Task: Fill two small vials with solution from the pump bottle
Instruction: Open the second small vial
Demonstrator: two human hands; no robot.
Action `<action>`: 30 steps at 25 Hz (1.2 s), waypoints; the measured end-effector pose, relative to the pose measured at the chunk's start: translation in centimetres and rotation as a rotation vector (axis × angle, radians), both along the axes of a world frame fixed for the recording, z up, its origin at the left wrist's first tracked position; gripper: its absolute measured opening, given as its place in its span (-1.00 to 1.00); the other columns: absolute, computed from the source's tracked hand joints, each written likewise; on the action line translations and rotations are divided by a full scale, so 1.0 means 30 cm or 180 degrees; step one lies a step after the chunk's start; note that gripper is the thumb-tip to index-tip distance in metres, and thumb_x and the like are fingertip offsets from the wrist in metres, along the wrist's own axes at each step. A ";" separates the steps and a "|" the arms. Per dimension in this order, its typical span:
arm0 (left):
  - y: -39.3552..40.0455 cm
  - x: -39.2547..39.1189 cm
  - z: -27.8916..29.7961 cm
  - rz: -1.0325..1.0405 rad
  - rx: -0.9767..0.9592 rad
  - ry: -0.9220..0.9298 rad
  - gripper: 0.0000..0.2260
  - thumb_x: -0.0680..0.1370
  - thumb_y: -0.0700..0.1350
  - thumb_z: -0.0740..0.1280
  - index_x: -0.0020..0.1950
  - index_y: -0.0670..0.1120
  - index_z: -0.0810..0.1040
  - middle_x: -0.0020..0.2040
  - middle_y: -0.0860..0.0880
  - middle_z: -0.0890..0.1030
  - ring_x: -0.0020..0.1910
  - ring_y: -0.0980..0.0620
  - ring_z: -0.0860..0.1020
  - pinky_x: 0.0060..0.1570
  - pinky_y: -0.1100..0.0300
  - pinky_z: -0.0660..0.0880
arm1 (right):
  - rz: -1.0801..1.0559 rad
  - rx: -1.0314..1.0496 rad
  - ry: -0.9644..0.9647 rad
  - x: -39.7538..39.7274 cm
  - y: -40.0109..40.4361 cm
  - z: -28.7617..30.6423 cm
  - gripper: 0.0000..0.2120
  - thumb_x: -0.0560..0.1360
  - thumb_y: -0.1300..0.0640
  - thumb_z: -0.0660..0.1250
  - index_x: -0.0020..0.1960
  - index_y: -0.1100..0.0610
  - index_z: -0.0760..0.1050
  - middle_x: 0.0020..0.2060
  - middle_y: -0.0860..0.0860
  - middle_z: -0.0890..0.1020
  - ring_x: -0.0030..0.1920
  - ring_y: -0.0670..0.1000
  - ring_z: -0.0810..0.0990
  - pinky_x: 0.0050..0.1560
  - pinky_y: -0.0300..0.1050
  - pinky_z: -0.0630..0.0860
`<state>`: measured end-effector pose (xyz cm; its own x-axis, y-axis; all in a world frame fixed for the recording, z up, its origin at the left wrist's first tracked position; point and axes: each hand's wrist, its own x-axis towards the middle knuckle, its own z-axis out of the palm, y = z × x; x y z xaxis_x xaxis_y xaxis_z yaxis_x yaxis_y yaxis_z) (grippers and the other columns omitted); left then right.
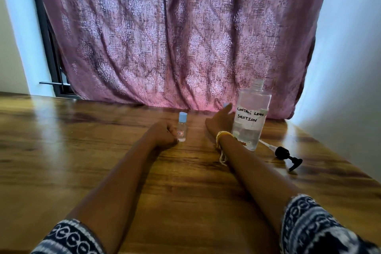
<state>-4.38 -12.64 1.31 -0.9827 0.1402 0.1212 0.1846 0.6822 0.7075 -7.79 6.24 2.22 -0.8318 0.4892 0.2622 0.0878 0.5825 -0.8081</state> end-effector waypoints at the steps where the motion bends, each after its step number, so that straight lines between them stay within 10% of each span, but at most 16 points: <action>1: 0.000 -0.003 0.000 0.0007 -0.0014 -0.0020 -0.85 0.36 -0.23 0.45 -0.13 -0.12 0.54 -0.22 -0.01 0.57 -0.13 -0.02 0.54 -0.13 0.15 0.46 | -0.0166 -0.0167 0.0034 -0.026 0.001 0.009 -0.13 0.51 0.22 0.31 0.55 0.14 -0.25 0.54 0.25 0.04 0.51 0.25 0.14 0.48 0.09 0.23; 7: 0.000 -0.016 -0.008 0.0058 -0.0320 -0.0055 -0.85 0.37 -0.13 0.45 -0.13 -0.13 0.55 -0.11 -0.11 0.62 -0.06 -0.07 0.58 -0.02 0.09 0.51 | -0.0754 -0.0198 0.0298 -0.161 0.017 -0.029 -0.70 0.56 0.26 0.18 0.28 0.27 0.32 0.23 0.23 0.50 0.25 0.26 0.49 0.23 0.13 0.48; 15: 0.048 0.067 0.064 -0.0338 -0.0690 -0.0356 -0.80 0.43 -0.05 0.45 -0.33 -0.11 0.57 -0.33 -0.04 0.63 -0.45 0.08 0.51 -0.41 0.26 0.43 | 0.0804 -0.0249 0.0013 0.018 0.010 -0.029 -0.85 0.43 0.32 0.32 -0.04 0.16 0.41 -0.12 0.11 0.56 0.01 0.17 0.57 0.02 0.02 0.55; 19: 0.080 0.089 0.063 -0.0762 -0.0480 -0.0381 -0.80 0.46 -0.06 0.42 -0.27 -0.17 0.64 -0.40 0.02 0.64 -0.49 0.13 0.53 -0.46 0.28 0.46 | 0.1450 -0.0271 0.0027 0.185 0.065 -0.059 -0.72 0.33 0.32 0.47 0.00 0.21 0.50 -0.20 0.02 0.59 -0.11 0.10 0.62 0.04 0.14 0.61; 24: 0.125 0.111 0.063 -0.1040 0.0518 -0.0236 -0.87 0.54 -0.16 0.34 0.00 -0.20 0.61 -0.31 0.01 0.67 -0.39 0.09 0.62 -0.43 0.26 0.55 | 0.2277 -0.0253 0.0073 0.318 0.156 -0.052 -0.60 0.29 0.31 0.55 0.09 0.22 0.54 -0.25 -0.08 0.67 -0.24 -0.16 0.62 -0.12 -0.18 0.55; 30: 0.172 0.110 0.037 -0.1039 0.0909 0.0452 -0.70 0.44 -0.20 0.47 0.16 -0.18 0.62 0.05 -0.08 0.68 -0.11 0.17 0.59 -0.07 0.38 0.50 | 0.2443 -0.0338 -0.0073 0.312 0.149 -0.037 -0.57 0.27 0.33 0.55 0.09 0.17 0.52 -0.25 0.01 0.63 -0.23 -0.05 0.59 -0.14 -0.10 0.59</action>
<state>-1.07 -7.47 2.42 -0.8635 0.3813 0.3302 0.4662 0.3535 0.8110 1.56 10.70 1.10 -0.9527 -0.2047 0.2248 -0.2917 0.4064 -0.8659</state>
